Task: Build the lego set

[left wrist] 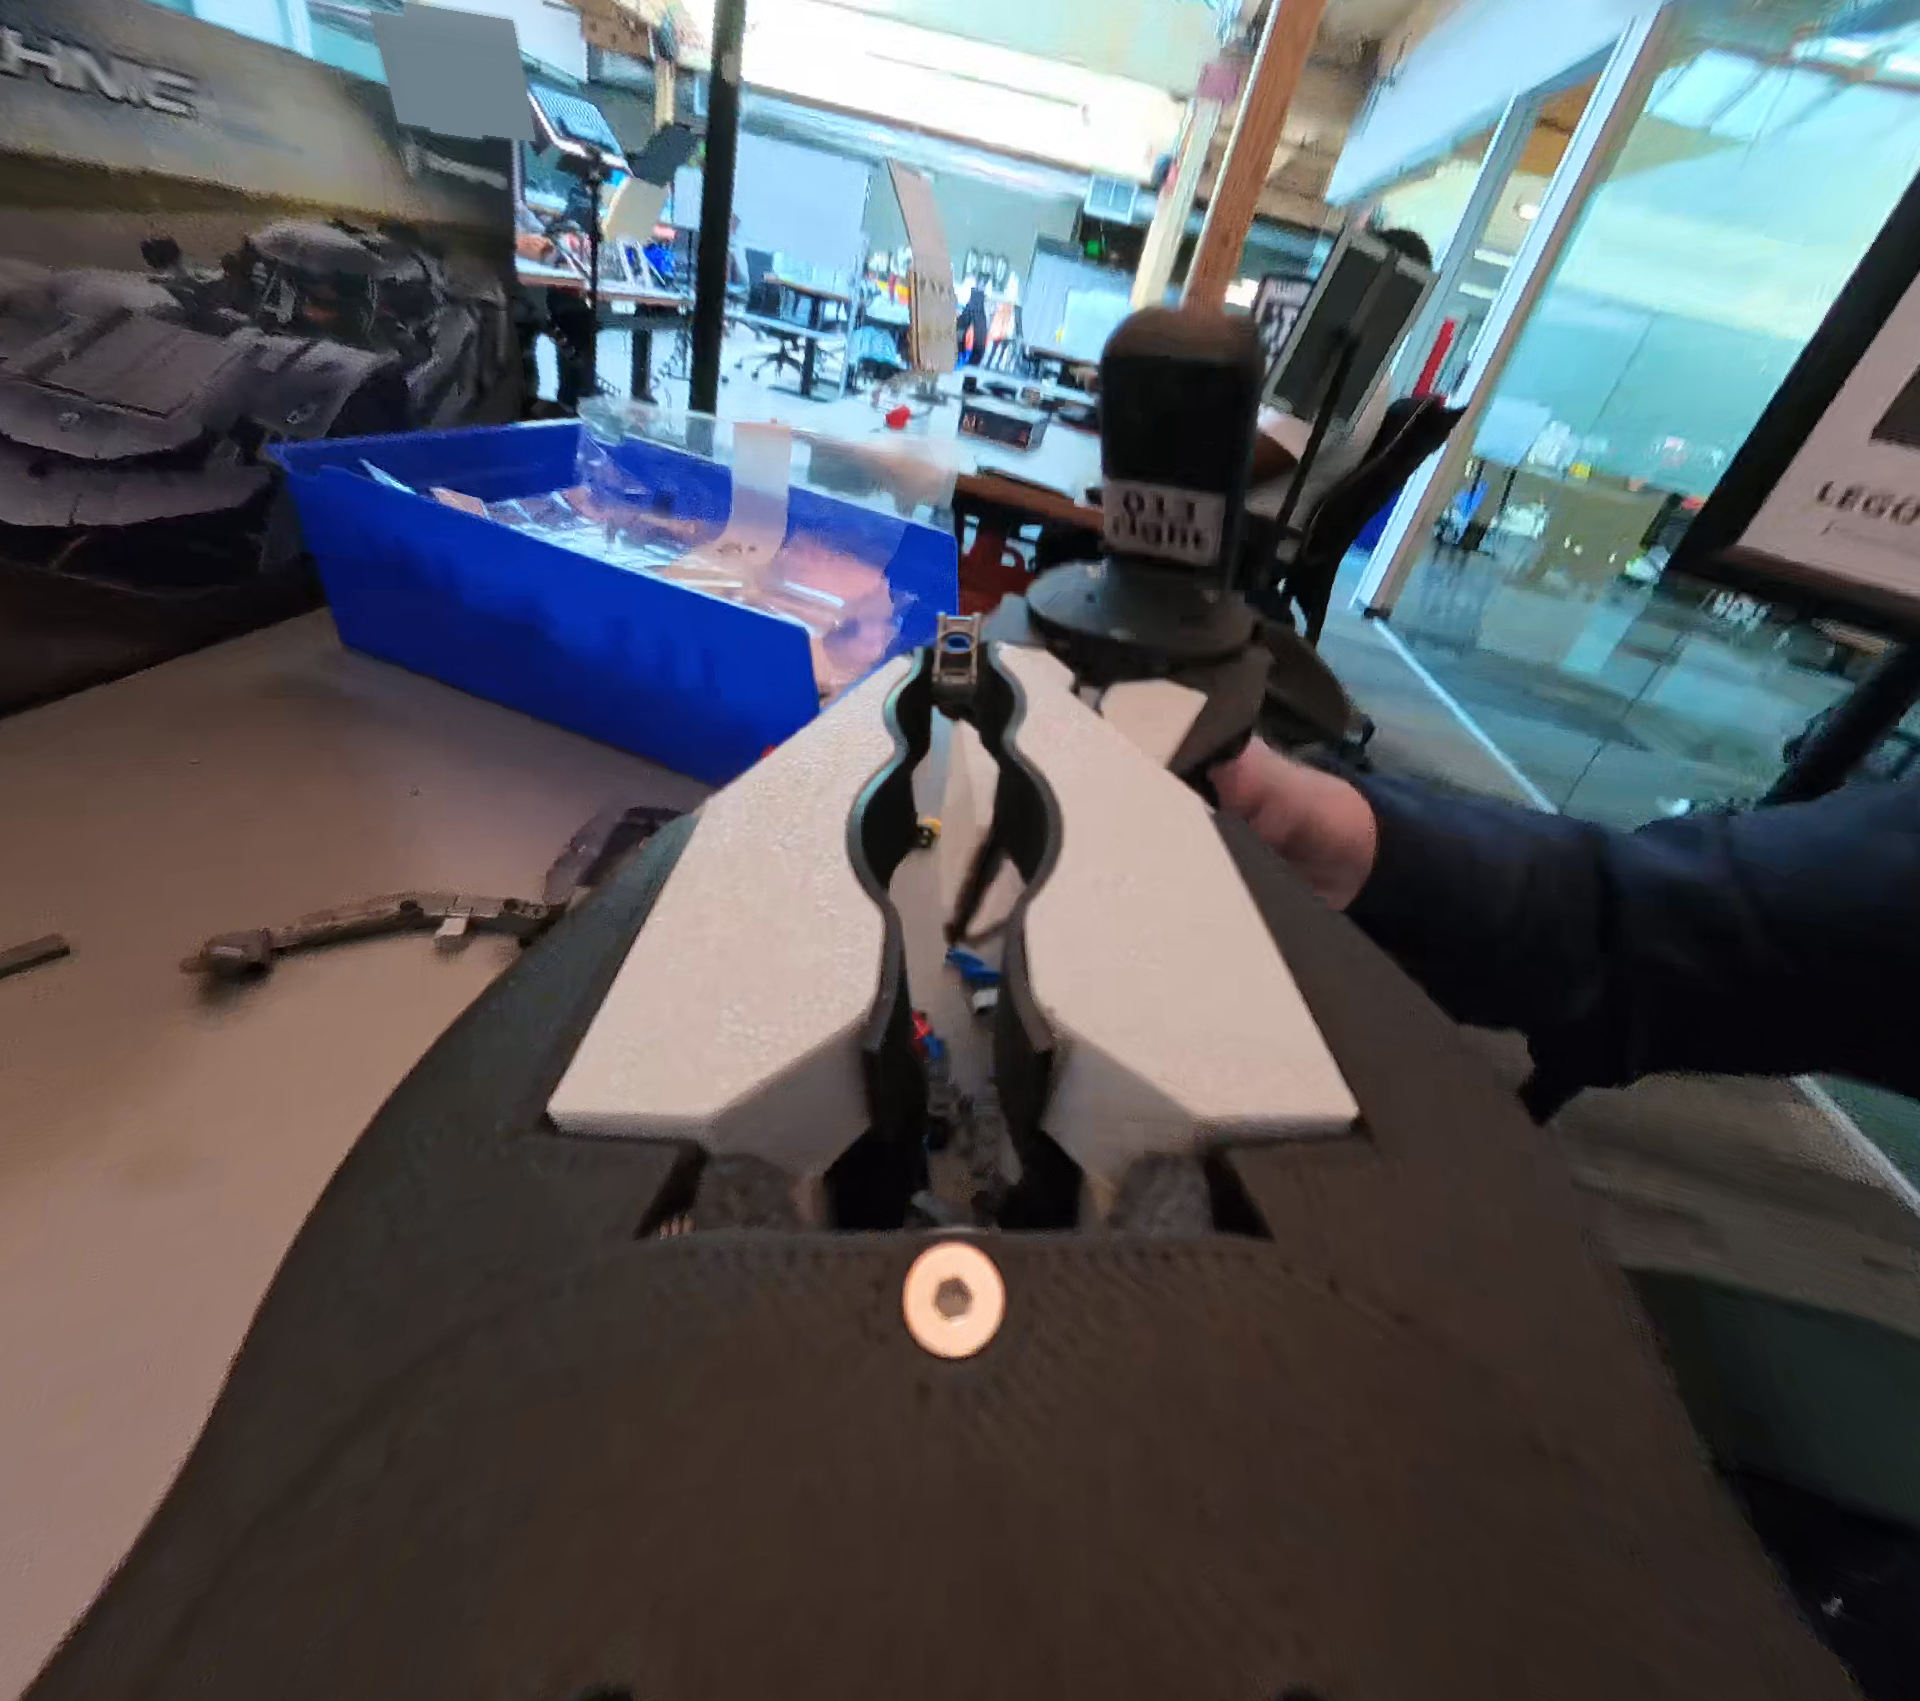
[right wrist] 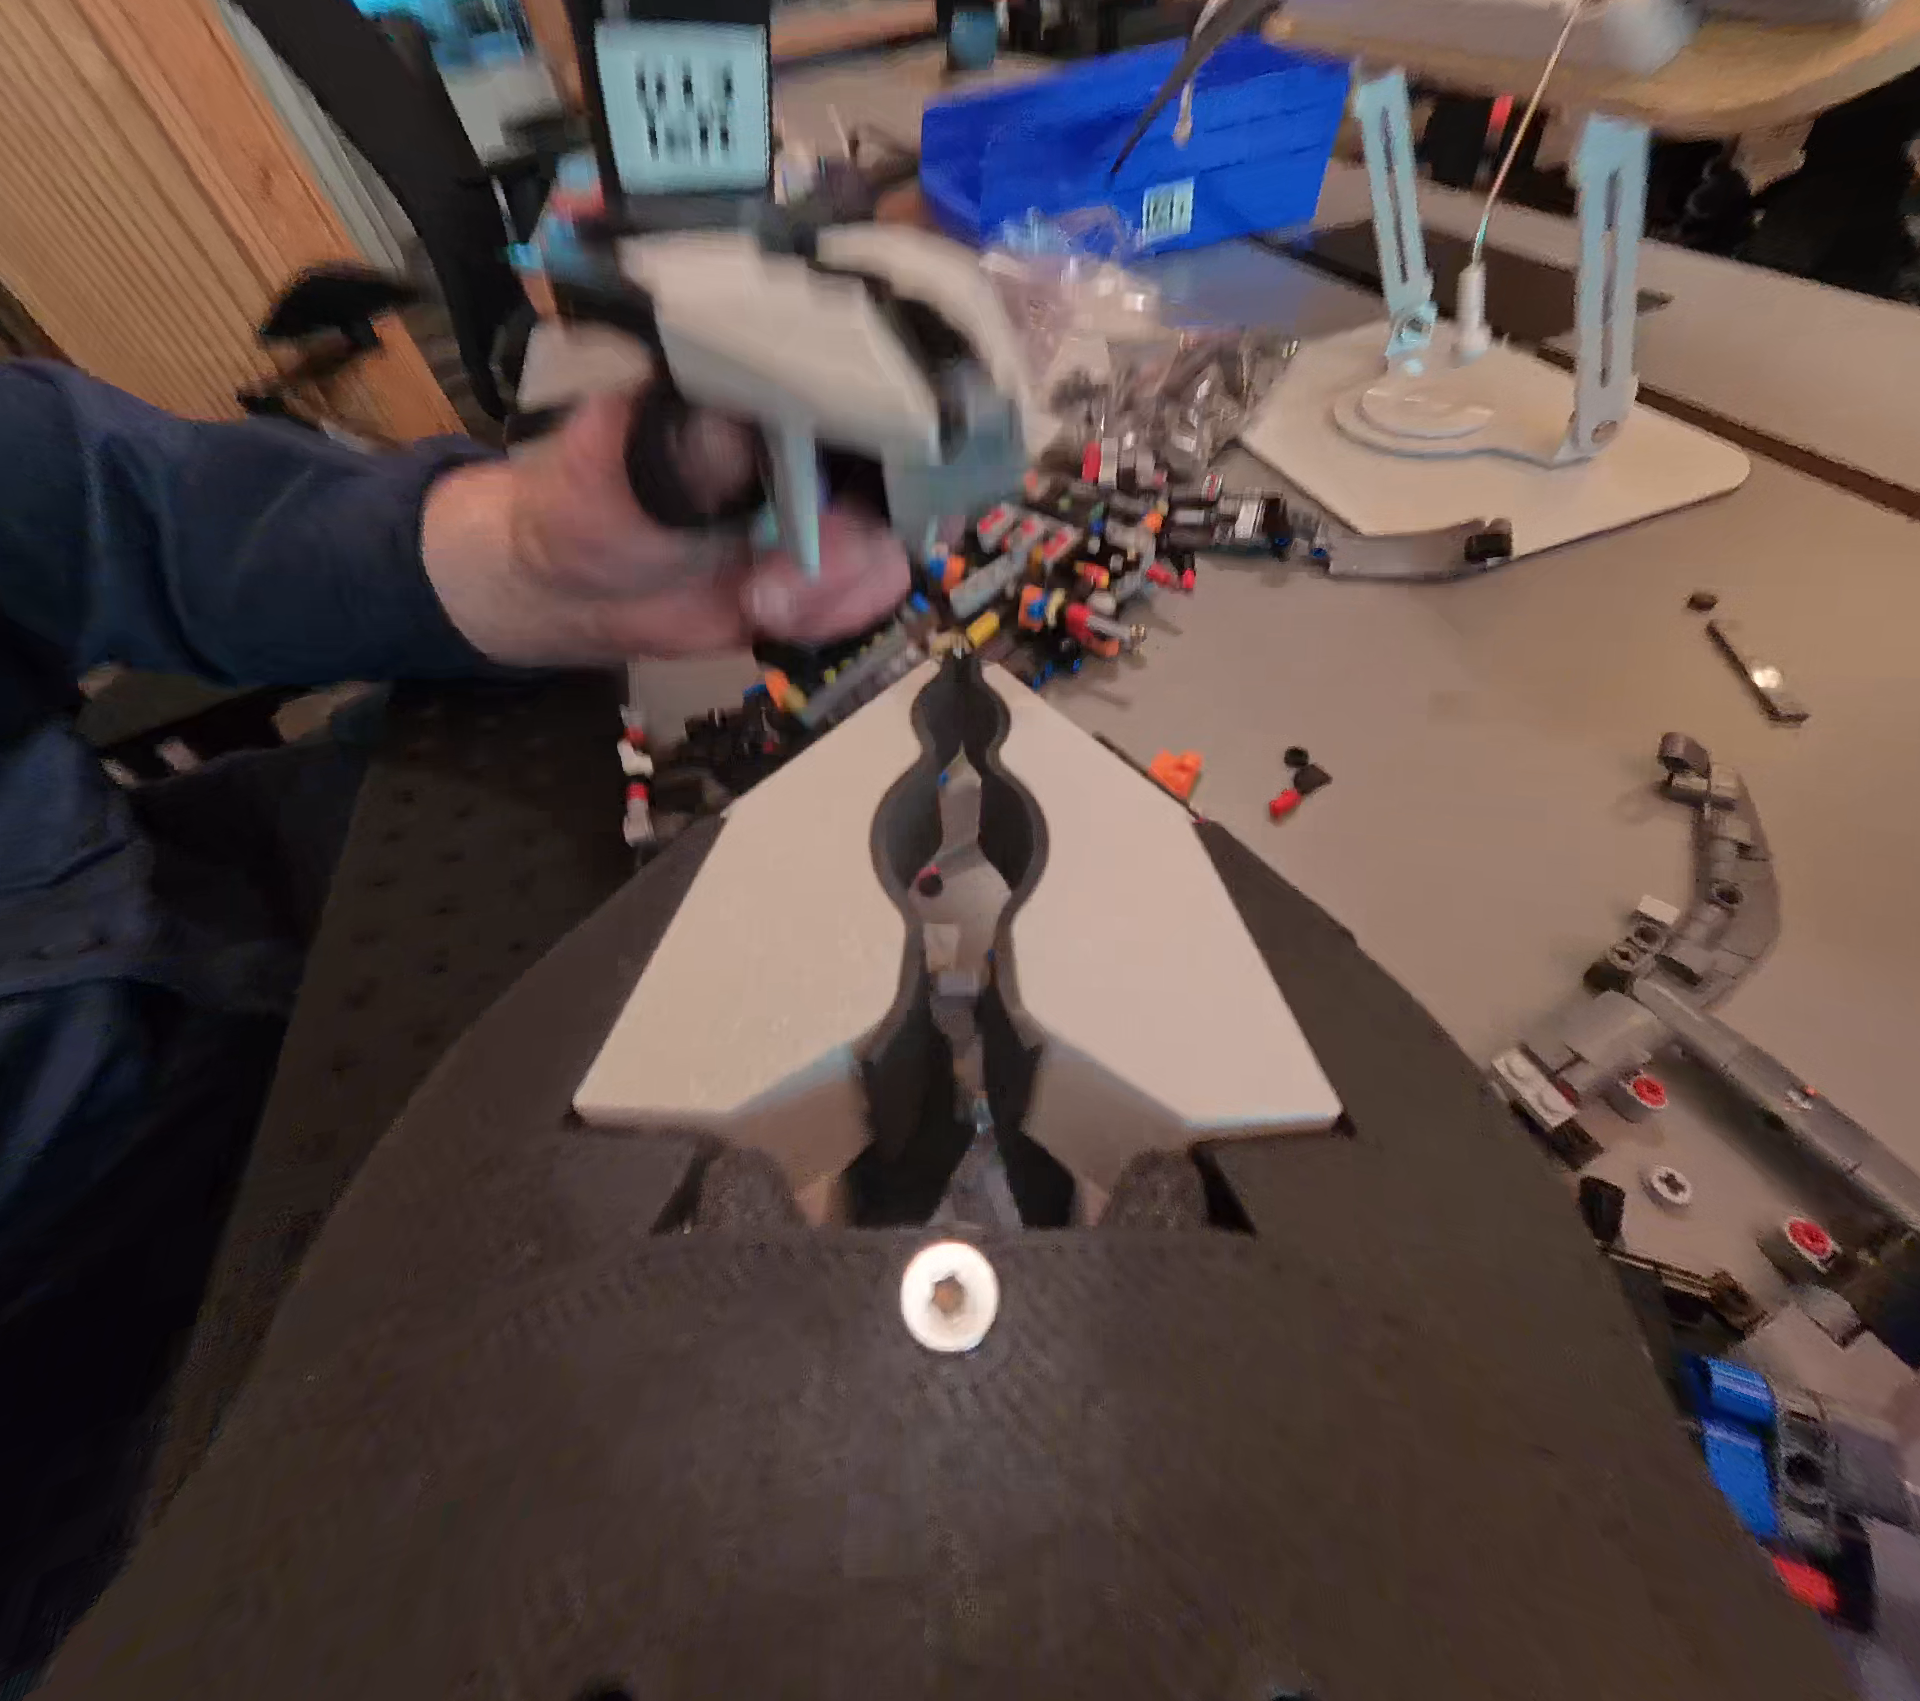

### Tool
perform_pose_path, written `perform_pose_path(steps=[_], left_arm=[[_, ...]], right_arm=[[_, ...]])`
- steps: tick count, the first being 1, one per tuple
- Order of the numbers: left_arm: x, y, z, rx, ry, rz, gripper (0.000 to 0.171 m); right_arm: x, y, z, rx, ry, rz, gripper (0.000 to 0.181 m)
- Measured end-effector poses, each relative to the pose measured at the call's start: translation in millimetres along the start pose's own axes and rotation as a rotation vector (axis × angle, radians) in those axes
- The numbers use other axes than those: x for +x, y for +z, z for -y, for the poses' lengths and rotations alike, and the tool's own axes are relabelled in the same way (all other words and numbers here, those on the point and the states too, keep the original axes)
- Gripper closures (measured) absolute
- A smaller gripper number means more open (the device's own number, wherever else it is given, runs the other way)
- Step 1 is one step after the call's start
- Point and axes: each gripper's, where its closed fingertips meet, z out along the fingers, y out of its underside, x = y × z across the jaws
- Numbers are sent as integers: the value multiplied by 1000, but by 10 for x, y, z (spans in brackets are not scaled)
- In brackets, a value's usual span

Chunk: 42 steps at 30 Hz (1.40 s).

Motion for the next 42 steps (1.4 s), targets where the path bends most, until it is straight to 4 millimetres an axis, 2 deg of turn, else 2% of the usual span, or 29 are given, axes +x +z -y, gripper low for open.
perform_pose_path(steps=[2, 5, 6, 7, 8, 14, 23, 30, 36, 42], left_arm=[[-79, -37, -35, -41, 27, 43, 166], [-1, 50, -145, -63, -15, -7, 166], [9, 77, -175, -77, -1, -10, 166], [21, 97, -191, -84, 6, -17, 166], [34, 109, -189, -75, 10, -21, 166], [69, 170, -225, -66, 83, -14, 166], [58, 177, -276, -100, 97, -1, 166], [57, 151, -337, -157, -9, -33, 165], [101, 118, -352, -168, -190, -132, 164], [84, 99, -432, -215, -210, -129, 165]], right_arm=[[-59, 25, 22, 16, 0, 27, 181], [-19, -1, 101, 63, 16, 12, 181], [14, -24, 147, 96, 35, 1, 177], [44, -44, 185, 123, 63, 0, 162], [59, -51, 198, 137, 94, 11, 155], [-6, -62, 268, 182, 132, 70, 160], [21, -73, 191, 128, 119, 45, 165], [54, -62, 115, 47, 0, -50, 165], [50, -67, 78, -15, -136, -122, 165], [127, -81, -28, -144, -356, -264, 166]])
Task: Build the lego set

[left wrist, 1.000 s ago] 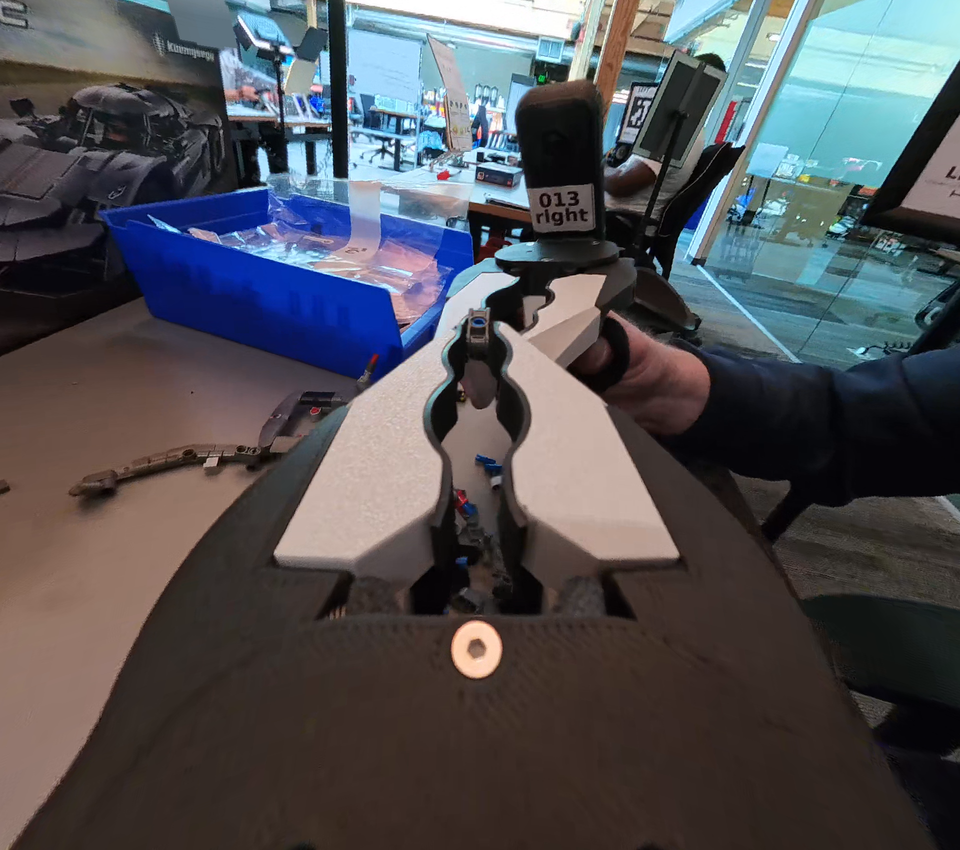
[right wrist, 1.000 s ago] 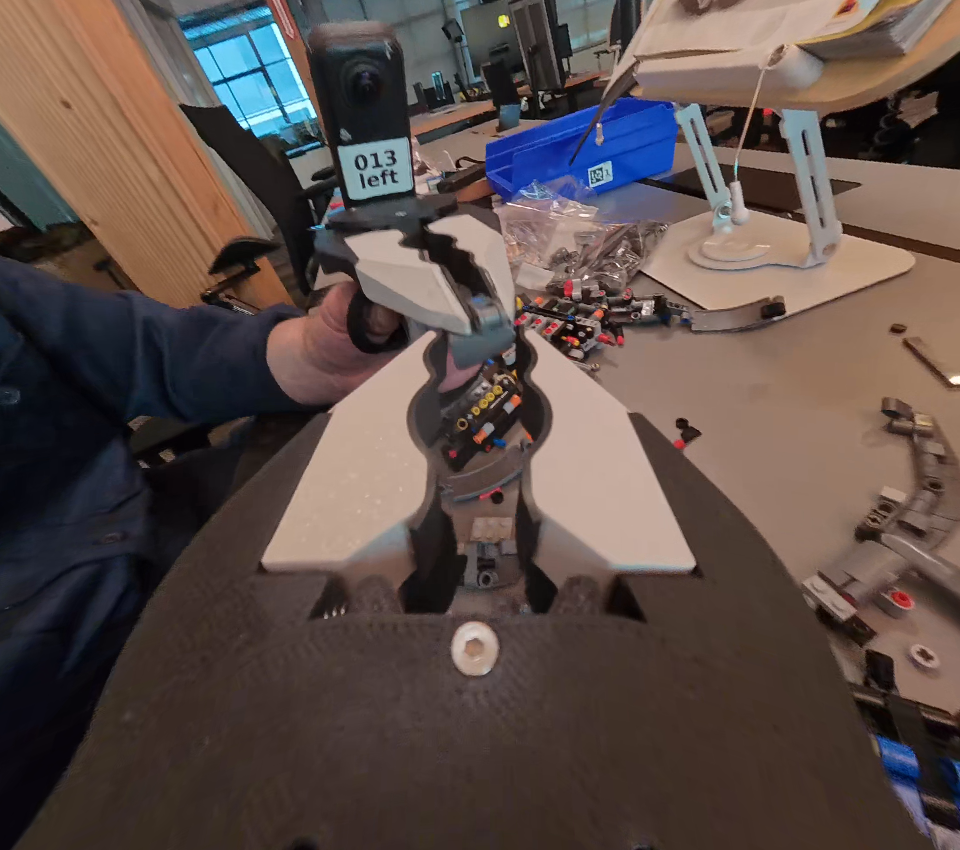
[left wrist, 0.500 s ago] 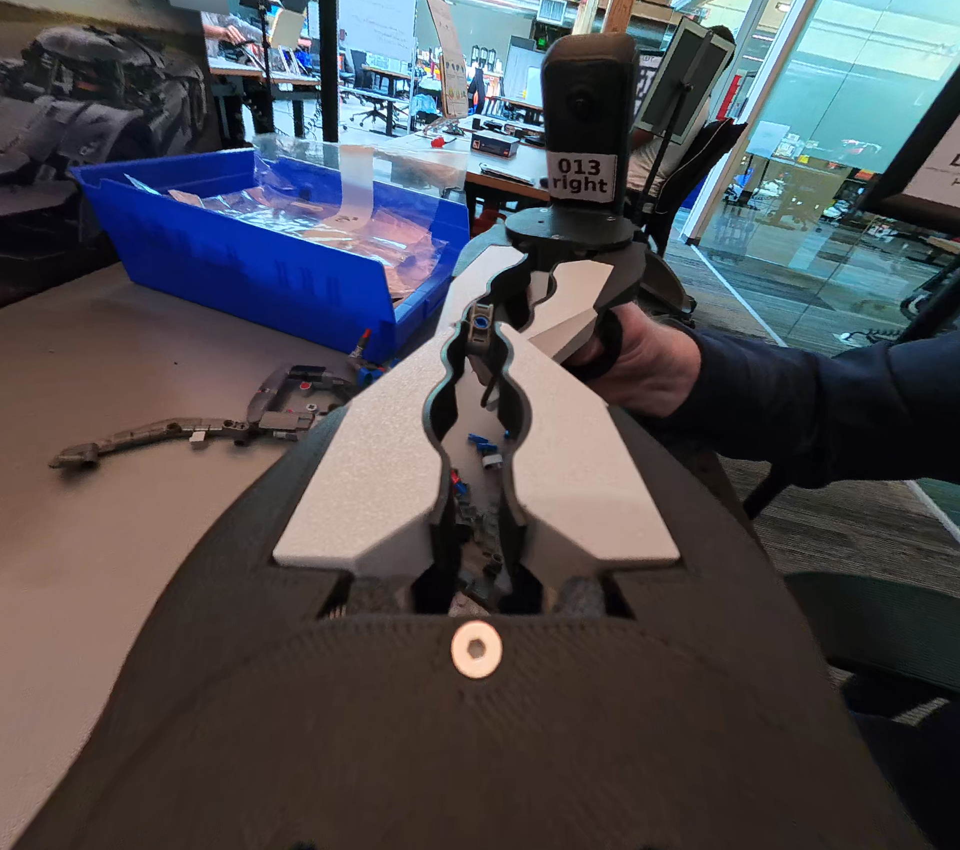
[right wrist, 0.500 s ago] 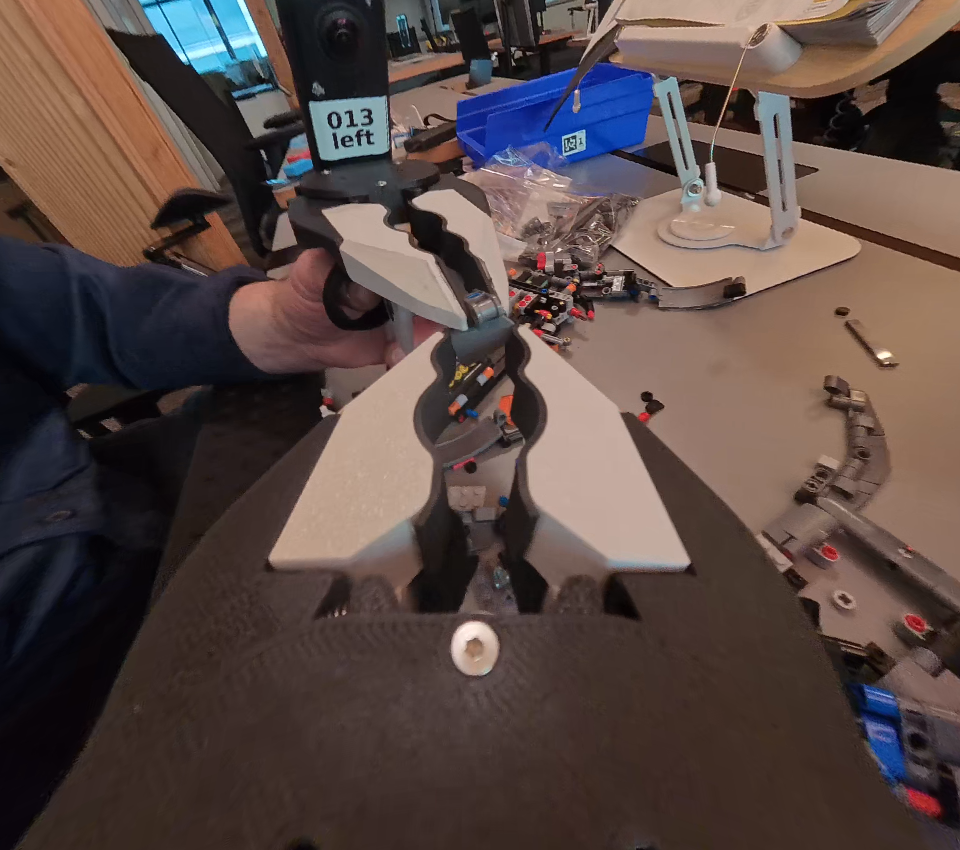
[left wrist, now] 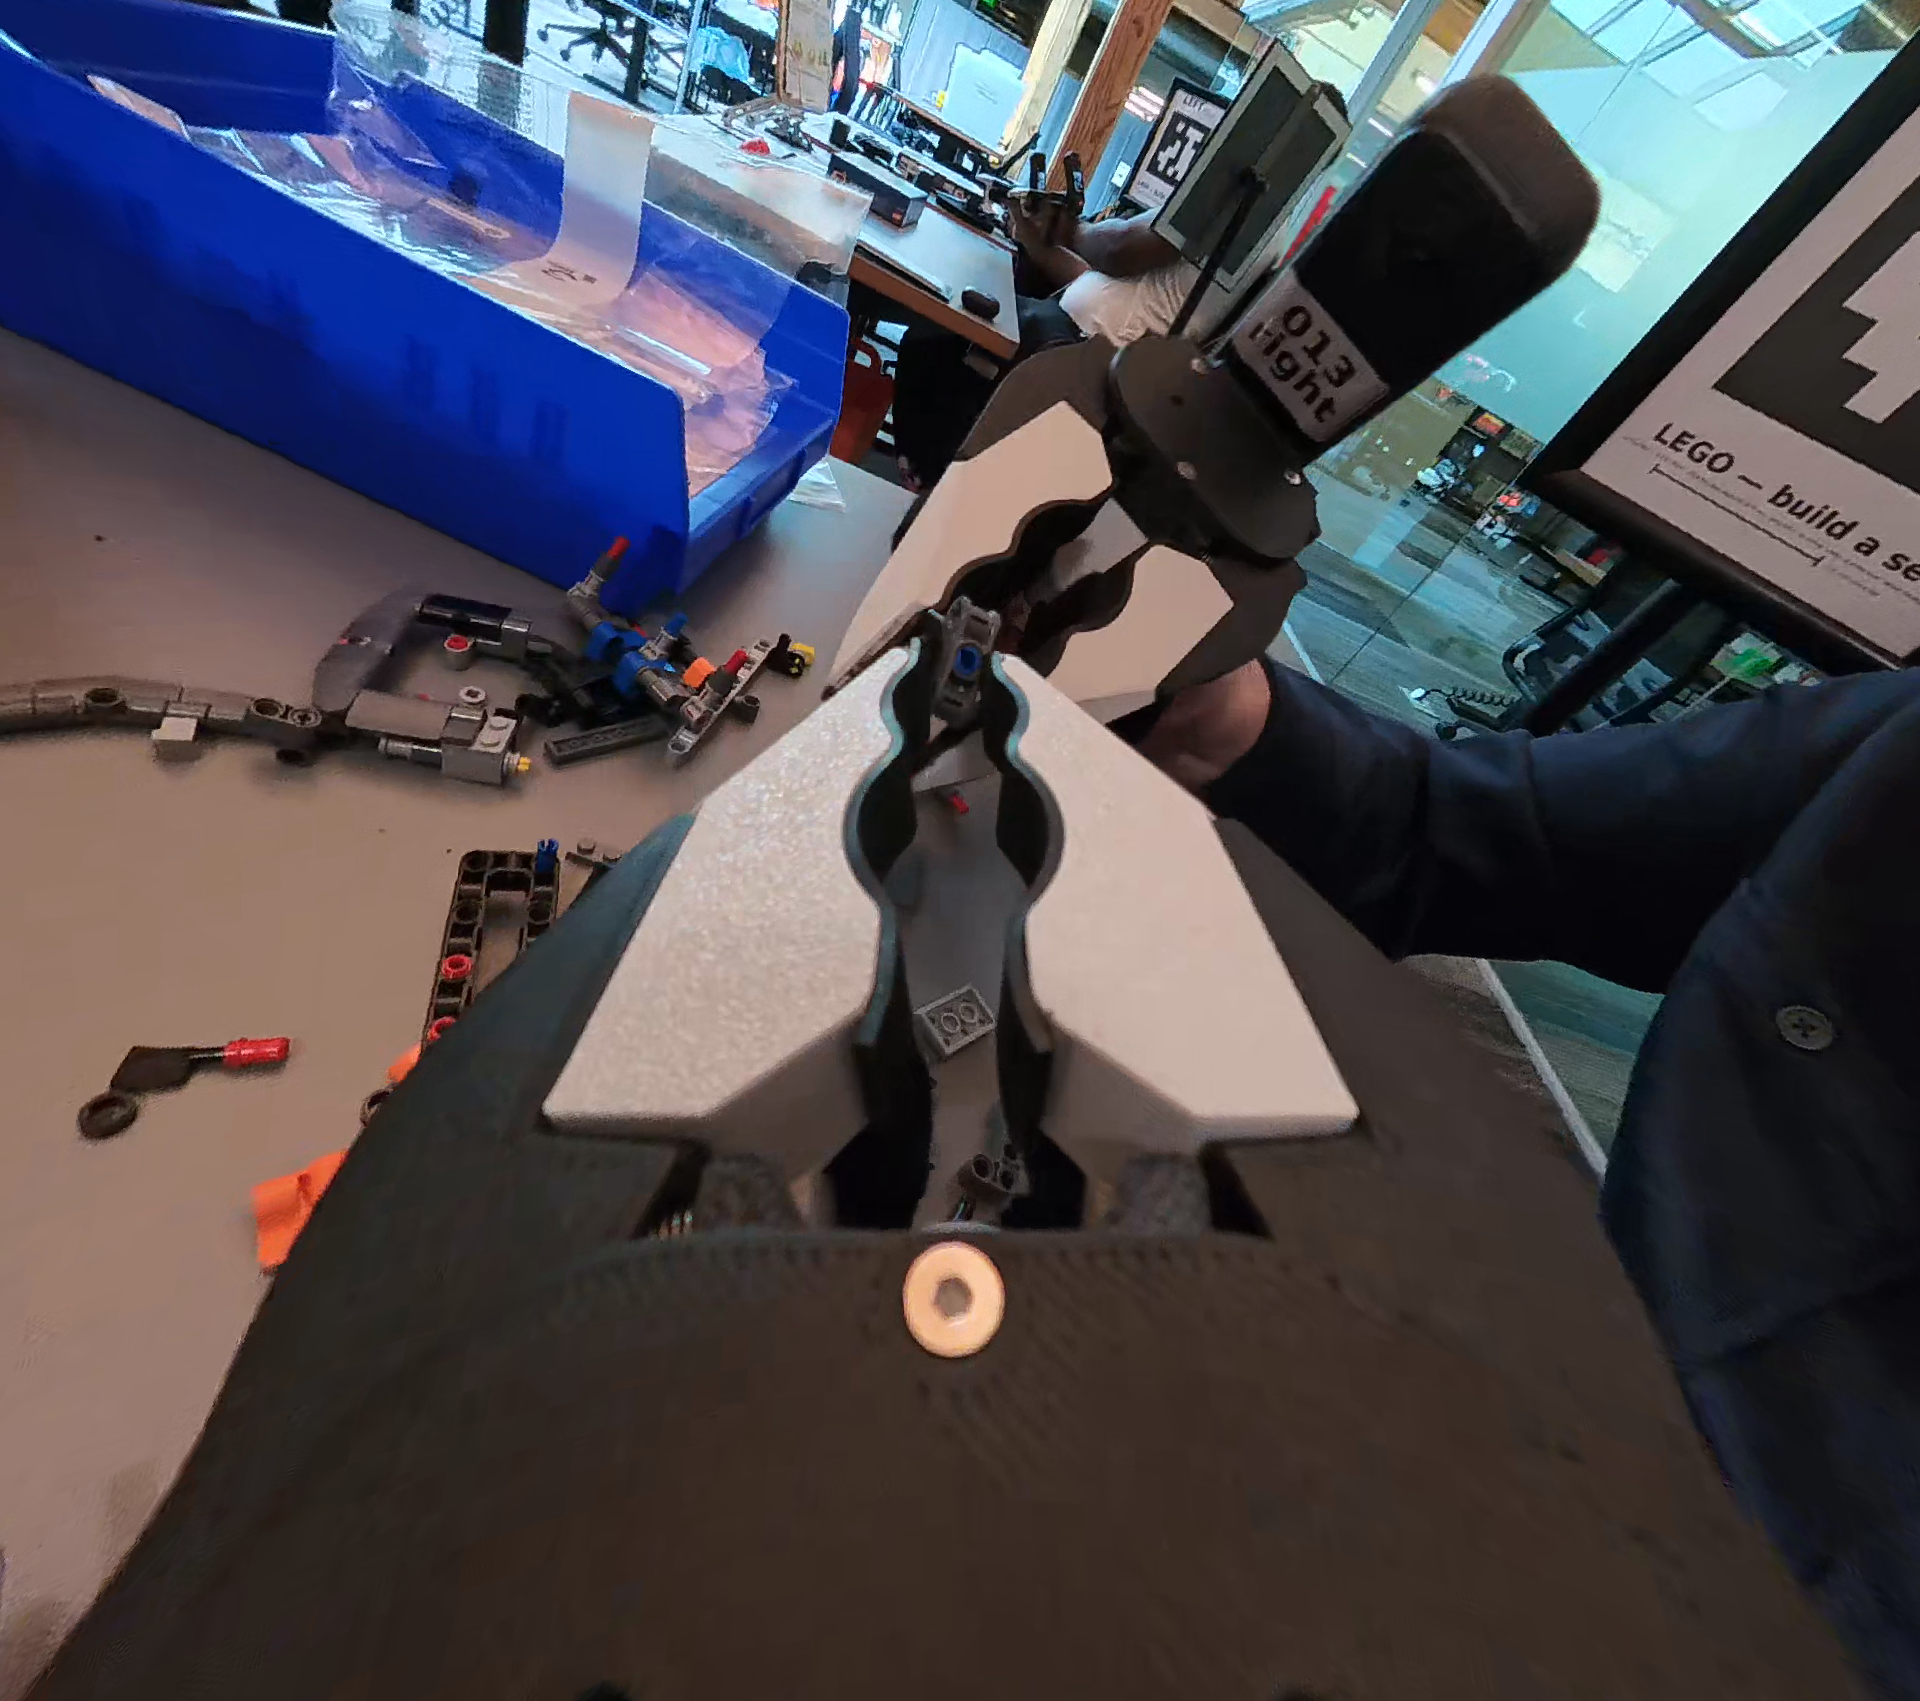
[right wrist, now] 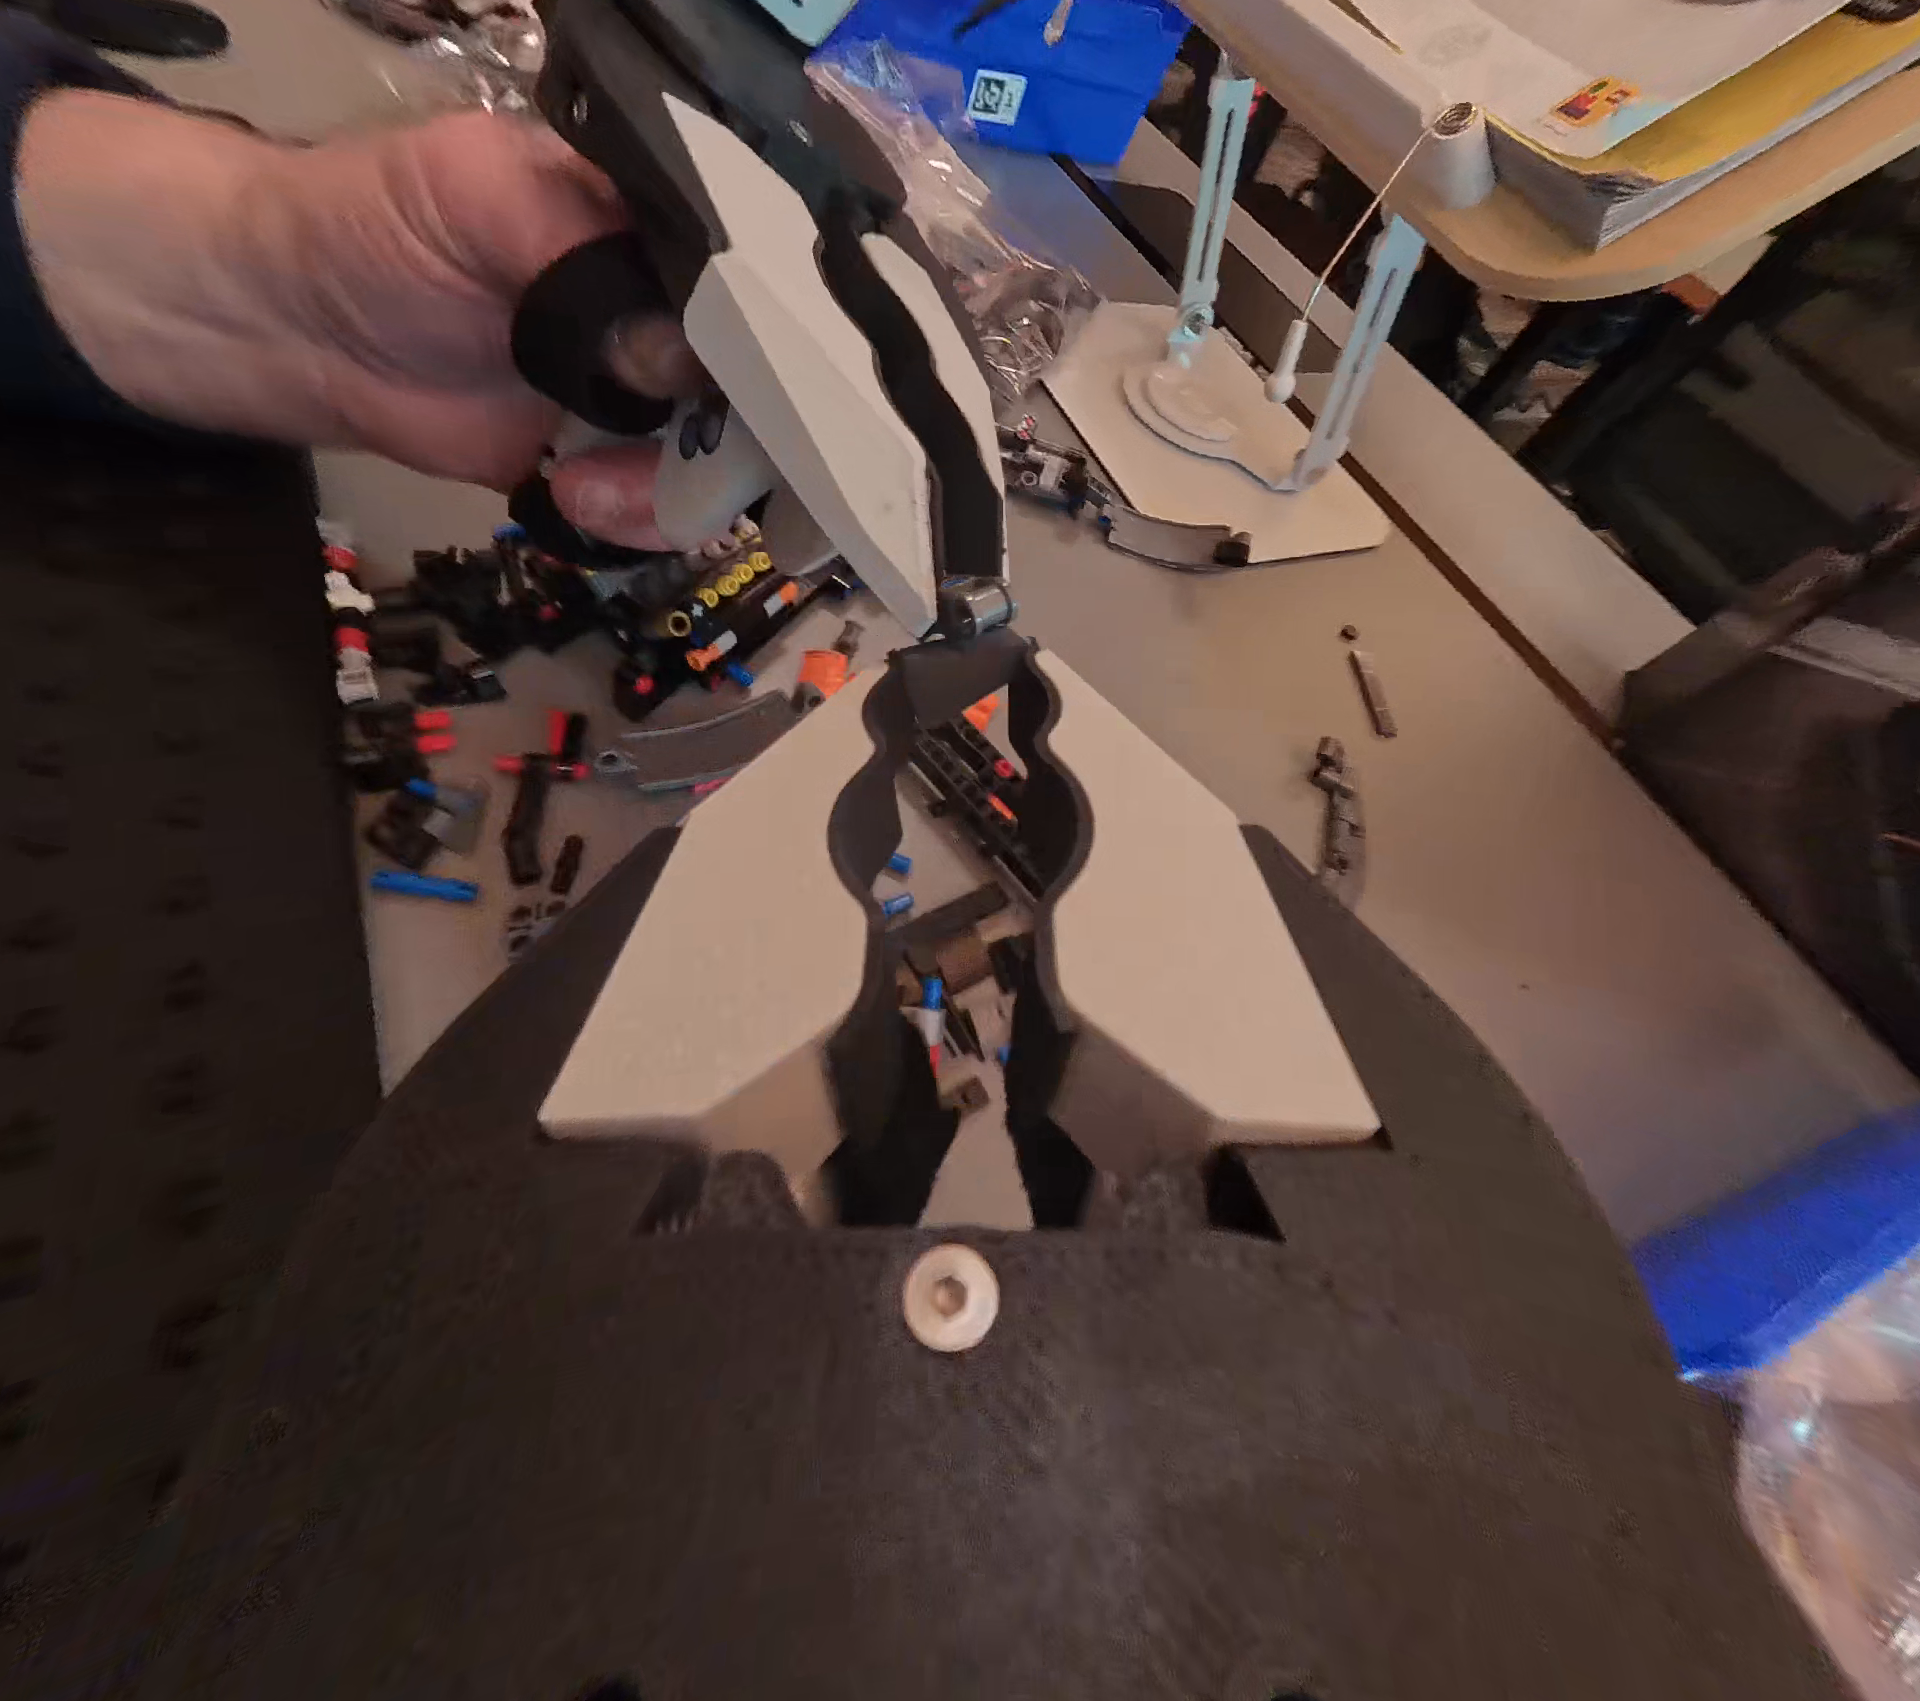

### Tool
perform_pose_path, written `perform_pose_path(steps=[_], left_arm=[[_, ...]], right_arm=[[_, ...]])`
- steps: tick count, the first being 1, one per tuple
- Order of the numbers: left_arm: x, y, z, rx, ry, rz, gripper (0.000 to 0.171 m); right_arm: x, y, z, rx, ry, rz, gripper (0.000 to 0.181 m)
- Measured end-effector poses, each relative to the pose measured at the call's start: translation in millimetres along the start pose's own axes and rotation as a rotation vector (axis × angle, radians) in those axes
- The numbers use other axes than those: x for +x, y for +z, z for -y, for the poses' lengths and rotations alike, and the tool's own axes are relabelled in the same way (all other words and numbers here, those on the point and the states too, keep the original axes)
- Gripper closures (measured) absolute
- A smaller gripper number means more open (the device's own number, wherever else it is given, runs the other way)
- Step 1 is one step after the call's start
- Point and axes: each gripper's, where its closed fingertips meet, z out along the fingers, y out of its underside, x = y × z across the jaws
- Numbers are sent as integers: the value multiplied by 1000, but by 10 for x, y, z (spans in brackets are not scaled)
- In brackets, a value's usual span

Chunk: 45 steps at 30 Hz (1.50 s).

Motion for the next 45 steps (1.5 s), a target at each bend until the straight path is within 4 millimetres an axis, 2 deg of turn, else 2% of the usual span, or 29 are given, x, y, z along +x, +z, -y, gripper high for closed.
perform_pose_path(steps=[3, 4, 5, 6, 7, 8, 11, 14, 18, 22, 29, 35, 45], left_arm=[[0, -2, 32, 6, 49, 35, 166], [9, -62, 155, 80, 59, 40, 167], [-9, -198, 302, 149, 48, 49, 167], [-83, -367, 435, 209, 57, 93, 167], [-136, -486, 492, 235, 64, 124, 167], [-141, -490, 439, 198, 65, 121, 167], [-12, -263, 253, 118, 34, 17, 167], [11, -113, 145, 35, 80, 18, 167], [13, 5, 16, -2, 63, 1, 166], [-27, 24, -9, -30, 110, 39, 167], [-18, 33, -55, -76, 148, 50, 167], [53, -17, -81, -131, 211, 51, 167], [130, -113, -238, -259, 324, 47, 167]], right_arm=[[-22, -28, 34, 56, 105, 83, 166], [-21, -40, 30, 67, 138, 107, 167], [-8, -39, -31, 48, 148, 111, 181], [-11, -30, -97, 30, 173, 131, 181], [-44, -32, -78, 58, 239, 182, 181], [-56, -42, -1, 102, 285, 208, 181], [-19, 27, 10, 85, 223, 131, 181], [10, -16, 96, 153, 242, 133, 159], [-8, -17, 141, 170, 226, 132, 156], [-27, -12, 111, 145, 188, 122, 169], [-59, -25, 52, 112, 211, 170, 172], [-155, -63, 63, 125, 239, 269, 177], [-345, -59, 35, 104, 200, 369, 177]])
